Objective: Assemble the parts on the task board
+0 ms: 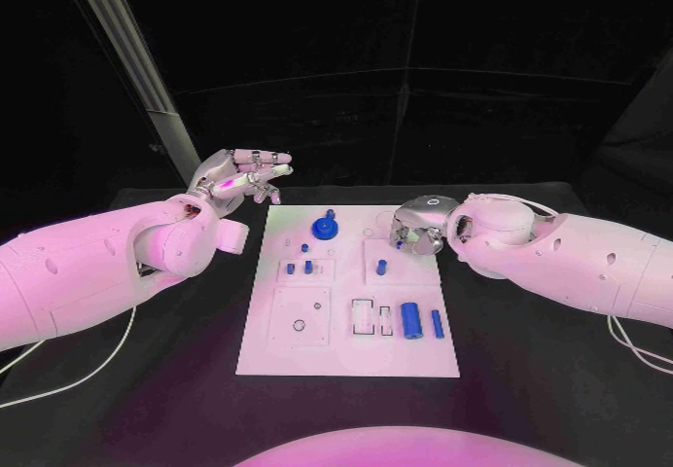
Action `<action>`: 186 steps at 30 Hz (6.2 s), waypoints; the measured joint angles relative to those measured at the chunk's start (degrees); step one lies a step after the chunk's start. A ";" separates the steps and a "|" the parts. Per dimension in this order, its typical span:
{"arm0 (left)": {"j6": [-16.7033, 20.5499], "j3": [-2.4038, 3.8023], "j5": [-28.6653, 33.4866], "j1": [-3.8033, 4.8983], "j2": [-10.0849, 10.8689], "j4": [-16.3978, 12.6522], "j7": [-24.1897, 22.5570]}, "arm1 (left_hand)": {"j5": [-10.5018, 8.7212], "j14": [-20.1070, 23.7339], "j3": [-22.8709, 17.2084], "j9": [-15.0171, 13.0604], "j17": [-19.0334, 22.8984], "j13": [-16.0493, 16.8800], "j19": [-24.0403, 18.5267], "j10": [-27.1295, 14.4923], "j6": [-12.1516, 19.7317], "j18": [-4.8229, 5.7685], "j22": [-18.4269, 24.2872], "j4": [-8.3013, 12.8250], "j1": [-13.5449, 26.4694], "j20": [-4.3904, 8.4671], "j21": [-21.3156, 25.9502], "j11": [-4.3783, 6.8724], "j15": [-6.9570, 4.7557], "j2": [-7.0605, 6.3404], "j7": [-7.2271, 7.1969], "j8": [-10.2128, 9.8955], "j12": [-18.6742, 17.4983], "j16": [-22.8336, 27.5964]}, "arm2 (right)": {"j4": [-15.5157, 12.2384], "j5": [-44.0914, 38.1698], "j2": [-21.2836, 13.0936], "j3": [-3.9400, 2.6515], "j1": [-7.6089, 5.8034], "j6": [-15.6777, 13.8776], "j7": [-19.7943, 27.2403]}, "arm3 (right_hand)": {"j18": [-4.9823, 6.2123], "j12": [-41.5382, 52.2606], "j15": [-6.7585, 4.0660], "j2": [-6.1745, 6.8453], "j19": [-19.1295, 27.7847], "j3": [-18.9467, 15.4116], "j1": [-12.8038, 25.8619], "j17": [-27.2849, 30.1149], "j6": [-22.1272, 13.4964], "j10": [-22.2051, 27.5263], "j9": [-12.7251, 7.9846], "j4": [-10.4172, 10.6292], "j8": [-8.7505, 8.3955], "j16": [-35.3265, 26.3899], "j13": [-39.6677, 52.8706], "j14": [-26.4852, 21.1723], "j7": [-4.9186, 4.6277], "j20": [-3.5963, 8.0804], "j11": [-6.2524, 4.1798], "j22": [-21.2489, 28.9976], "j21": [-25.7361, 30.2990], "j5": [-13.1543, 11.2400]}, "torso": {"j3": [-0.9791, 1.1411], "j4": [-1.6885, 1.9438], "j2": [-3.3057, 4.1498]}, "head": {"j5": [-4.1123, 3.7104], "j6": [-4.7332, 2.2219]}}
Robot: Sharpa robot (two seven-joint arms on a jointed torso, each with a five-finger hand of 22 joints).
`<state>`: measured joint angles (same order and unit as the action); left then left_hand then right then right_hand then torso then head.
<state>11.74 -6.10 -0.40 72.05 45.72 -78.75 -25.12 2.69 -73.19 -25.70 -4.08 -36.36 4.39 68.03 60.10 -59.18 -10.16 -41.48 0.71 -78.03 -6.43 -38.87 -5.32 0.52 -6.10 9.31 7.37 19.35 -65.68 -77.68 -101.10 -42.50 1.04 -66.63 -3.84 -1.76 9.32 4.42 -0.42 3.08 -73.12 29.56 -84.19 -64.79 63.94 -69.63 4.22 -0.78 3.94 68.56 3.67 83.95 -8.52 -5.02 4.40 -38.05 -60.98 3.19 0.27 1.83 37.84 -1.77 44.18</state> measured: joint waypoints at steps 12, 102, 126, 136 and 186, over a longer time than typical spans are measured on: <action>0.31 0.00 0.03 0.00 0.18 0.06 0.22 | 0.00 0.41 0.00 0.15 0.57 -0.07 -0.16 -0.64 0.74 0.02 0.25 0.00 0.00 -0.16 0.24 -0.64 0.41 0.00 0.73 0.00 0.00 0.27 | -4.25 1.39 -3.45 0.03 0.15 -5.64 -0.07 | 0.01 -0.28 0.00 0.77 0.00 1.02 0.91 0.59 0.20 -0.45 0.06 -0.89 -0.01 0.00 0.12 0.00 0.19 0.00 -0.16 -1.28 -0.92 0.00 | -0.05 -0.02 -0.09 | -0.46 -0.27; 1.42 0.01 0.12 0.03 -2.89 0.35 0.72 | 0.00 0.61 0.17 0.12 1.10 -0.11 -0.14 -1.35 1.16 0.03 0.46 0.17 0.00 -0.14 0.67 -0.93 0.62 0.00 1.14 -0.01 0.34 0.49 | -10.99 -2.02 9.96 0.51 5.90 -1.15 -1.96 | 0.02 -0.55 0.01 1.14 0.00 1.91 2.48 0.42 0.28 -0.48 0.02 -1.19 -0.47 0.32 0.03 -0.01 0.09 0.00 -0.09 -2.32 -1.80 -0.01 | -0.05 -0.01 0.01 | 6.18 3.35; 1.12 0.01 0.13 0.04 -2.89 0.35 1.04 | 0.00 0.82 0.17 0.12 1.16 -0.10 -0.33 -1.34 1.15 0.04 0.50 0.17 0.00 -0.33 0.67 -0.93 0.83 0.00 1.13 0.23 0.61 0.49 | -10.38 -3.95 10.68 1.42 5.90 -1.16 -2.71 | 0.02 -0.94 1.14 3.85 2.64 0.55 6.88 3.11 -6.23 9.41 -0.52 -1.14 -0.11 -0.41 -0.16 0.10 -1.89 -1.55 2.29 1.91 0.31 1.67 | -0.09 -0.02 0.01 | 6.19 3.47; 0.81 0.01 0.13 0.04 -2.83 0.40 1.25 | 0.00 0.82 0.17 0.12 1.16 -0.10 -0.33 -1.34 1.14 0.04 0.49 0.16 0.00 -0.33 0.67 -0.93 0.83 0.00 1.13 0.23 0.61 0.49 | -12.50 -3.06 7.71 1.50 6.01 -5.52 -2.05 | 0.03 -0.14 1.35 4.13 3.01 -0.67 7.15 4.56 -7.28 10.79 -0.43 -1.00 -0.11 -1.22 0.00 -0.11 -1.97 -1.92 2.56 3.04 1.09 2.71 | -0.02 -0.02 0.01 | 6.16 3.39; -0.60 -0.09 0.14 0.02 -2.56 0.71 1.93 | 0.00 0.82 0.17 0.12 1.28 -0.08 -0.33 -1.34 1.14 0.04 0.54 0.16 0.00 -0.33 0.66 -0.93 0.82 0.00 1.12 0.23 0.61 0.48 | -14.10 0.65 -3.01 -0.94 2.23 2.52 -8.29 | -0.01 6.68 0.51 -1.14 0.09 -18.12 0.04 8.76 -5.84 6.24 0.15 4.79 1.55 -1.20 -0.07 -0.10 -0.32 -0.70 0.51 2.63 1.78 2.34 | -0.15 -0.21 -0.06 | 4.30 1.53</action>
<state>11.15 -6.19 -0.26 72.08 43.15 -78.04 -23.19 2.70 -72.37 -25.53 -3.96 -35.08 4.31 67.70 58.76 -58.04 -10.12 -40.95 0.87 -78.03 -6.76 -38.21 -6.25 1.34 -6.10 10.43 7.59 19.96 -65.19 -91.78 -100.44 -45.51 0.11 -64.40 -1.32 -10.05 9.31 11.10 0.09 1.94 -73.03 11.44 -84.15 -56.03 58.10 -63.39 4.37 4.02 5.48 67.36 3.60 83.85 -8.84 -5.72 4.91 -35.42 -59.20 5.53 0.12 1.62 37.78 2.53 45.71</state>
